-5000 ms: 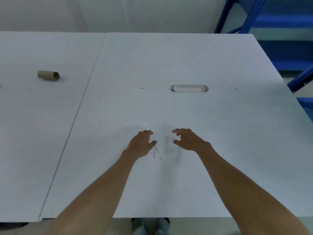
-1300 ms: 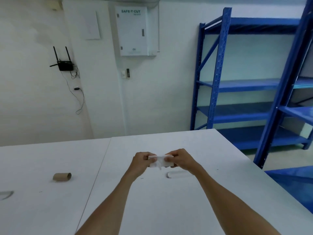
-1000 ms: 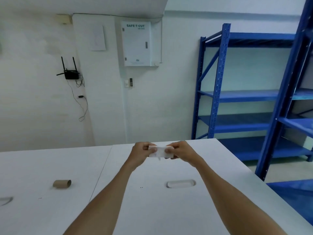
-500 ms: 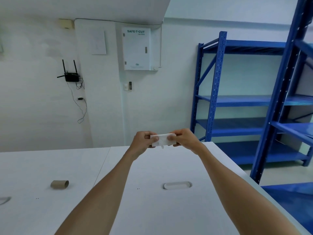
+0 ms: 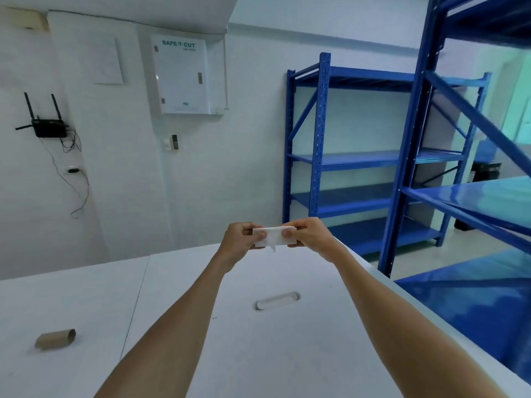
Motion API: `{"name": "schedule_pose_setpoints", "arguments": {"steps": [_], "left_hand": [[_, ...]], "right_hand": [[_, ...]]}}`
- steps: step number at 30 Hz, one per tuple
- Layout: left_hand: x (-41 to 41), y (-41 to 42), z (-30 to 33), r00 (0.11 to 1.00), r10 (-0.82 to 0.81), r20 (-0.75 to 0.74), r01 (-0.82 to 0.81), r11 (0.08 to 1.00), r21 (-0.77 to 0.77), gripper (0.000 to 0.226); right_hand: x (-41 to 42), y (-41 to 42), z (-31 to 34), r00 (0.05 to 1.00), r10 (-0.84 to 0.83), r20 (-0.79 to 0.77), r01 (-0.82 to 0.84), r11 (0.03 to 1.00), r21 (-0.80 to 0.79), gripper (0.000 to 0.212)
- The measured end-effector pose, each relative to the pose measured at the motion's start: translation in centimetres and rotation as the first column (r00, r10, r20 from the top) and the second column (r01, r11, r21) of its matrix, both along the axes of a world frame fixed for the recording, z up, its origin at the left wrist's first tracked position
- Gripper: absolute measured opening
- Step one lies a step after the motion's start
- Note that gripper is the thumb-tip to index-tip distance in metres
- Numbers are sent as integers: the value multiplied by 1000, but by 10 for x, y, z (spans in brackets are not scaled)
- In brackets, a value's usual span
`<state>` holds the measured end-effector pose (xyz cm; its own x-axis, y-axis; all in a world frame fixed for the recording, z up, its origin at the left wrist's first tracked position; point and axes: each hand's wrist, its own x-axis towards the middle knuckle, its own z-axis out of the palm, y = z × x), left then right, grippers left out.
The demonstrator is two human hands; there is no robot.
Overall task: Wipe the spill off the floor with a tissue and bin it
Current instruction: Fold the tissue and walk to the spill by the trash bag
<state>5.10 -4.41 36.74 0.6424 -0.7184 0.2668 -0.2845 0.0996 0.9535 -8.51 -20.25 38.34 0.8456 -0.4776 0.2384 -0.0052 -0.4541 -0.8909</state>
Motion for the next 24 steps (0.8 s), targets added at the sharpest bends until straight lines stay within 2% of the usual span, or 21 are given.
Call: {"name": "schedule_pose_setpoints", "arguments": {"steps": [5,12,24], "left_hand": [[-16,-9,-4,993,-121,3,121,993,7,15],[-77,-48,-12,943,-331,30,331,943,-11,13],[-254,-92,-14,762,-643,79,643,765,33,19]], "right_hand": [[-36,14,-8,989,-147,25,147,989,9,20],[-113,29,-22,920,-383,79,381,924,40,24],[-319,39,-21,754,-656,44,650,754,97,24]]}}
